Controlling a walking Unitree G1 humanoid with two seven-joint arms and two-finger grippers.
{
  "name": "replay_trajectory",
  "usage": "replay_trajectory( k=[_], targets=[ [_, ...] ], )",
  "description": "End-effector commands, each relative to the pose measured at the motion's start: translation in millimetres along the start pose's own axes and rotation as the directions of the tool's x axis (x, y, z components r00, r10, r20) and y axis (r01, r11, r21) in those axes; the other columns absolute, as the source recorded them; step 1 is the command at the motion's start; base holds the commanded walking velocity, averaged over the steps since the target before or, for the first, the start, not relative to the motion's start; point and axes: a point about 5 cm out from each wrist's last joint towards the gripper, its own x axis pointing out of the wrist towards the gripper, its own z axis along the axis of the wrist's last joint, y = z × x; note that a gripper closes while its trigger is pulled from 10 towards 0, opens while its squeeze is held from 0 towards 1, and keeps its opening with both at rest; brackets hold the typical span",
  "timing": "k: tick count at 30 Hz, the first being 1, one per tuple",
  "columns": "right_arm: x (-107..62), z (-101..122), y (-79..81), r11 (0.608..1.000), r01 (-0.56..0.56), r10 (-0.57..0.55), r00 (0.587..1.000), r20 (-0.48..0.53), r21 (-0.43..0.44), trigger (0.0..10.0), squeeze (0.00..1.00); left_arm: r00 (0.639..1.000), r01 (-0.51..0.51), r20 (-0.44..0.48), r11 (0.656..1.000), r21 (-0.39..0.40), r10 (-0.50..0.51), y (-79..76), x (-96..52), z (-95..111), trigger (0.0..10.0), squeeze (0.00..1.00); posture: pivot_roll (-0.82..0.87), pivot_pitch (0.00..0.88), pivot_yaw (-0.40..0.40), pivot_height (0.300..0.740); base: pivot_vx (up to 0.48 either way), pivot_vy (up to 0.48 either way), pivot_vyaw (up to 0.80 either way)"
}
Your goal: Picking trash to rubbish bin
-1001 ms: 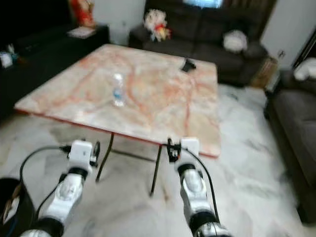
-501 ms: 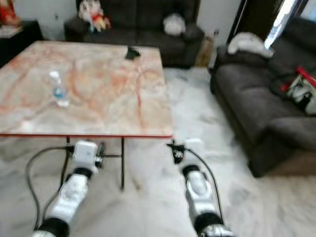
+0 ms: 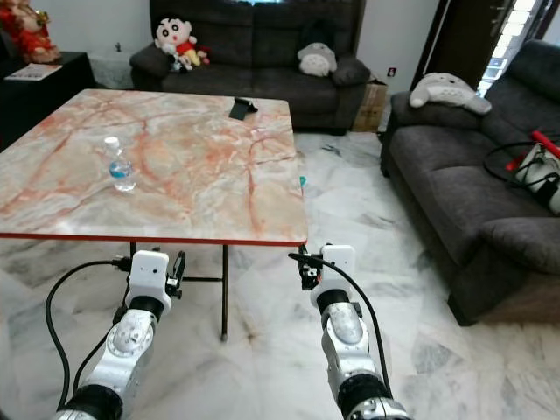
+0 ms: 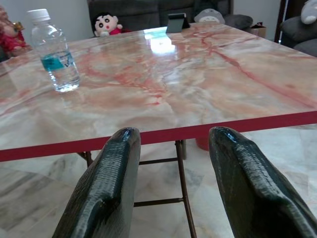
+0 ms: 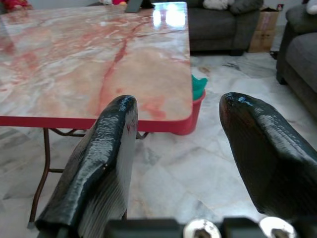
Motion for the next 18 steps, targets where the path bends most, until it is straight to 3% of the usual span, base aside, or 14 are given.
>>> replay_trajectory(
  k=[1, 4, 6, 18],
  targets=[
    [3.1, 5.5, 0.2, 1.000, -0.008, 0.009, 1.000, 0.013, -0.028, 10.0, 0.00, 1.000, 0.001, -0.006, 1.000, -0.004, -0.001, 0.4, 1.9, 1.5, 10.0, 0.00, 0.13, 0.000, -0.066, 0.740, 0.000, 0.244, 0.00],
    [2.6, 3.9, 2.5, 0.998, -0.020, 0.020, 1.000, 0.004, -0.053, 10.0, 0.00, 1.000, 0.001, -0.011, 1.000, -0.006, -0.001, 1.1, 2.2, 1.2, 10.0, 0.00, 0.13, 0.000, -0.061, 0.740, 0.000, 0.329, 0.79],
    [1.9, 3.7, 1.7, 1.000, -0.003, 0.003, 1.000, 0.013, -0.003, 10.0, 0.00, 1.000, 0.003, -0.014, 1.000, -0.002, -0.003, 0.8, 2.5, 1.2, 10.0, 0.00, 0.13, 0.000, -0.061, 0.740, 0.000, 0.480, 0.79],
    [3.2, 6.4, -2.2, 1.000, 0.016, -0.016, 1.000, 0.020, -0.001, 10.0, 0.00, 1.000, 0.000, -0.017, 1.000, -0.006, 0.000, 3.3, 2.6, 1.1, 10.0, 0.00, 0.13, 0.000, -0.057, 0.740, 0.000, 0.480, 0.00]
  ],
)
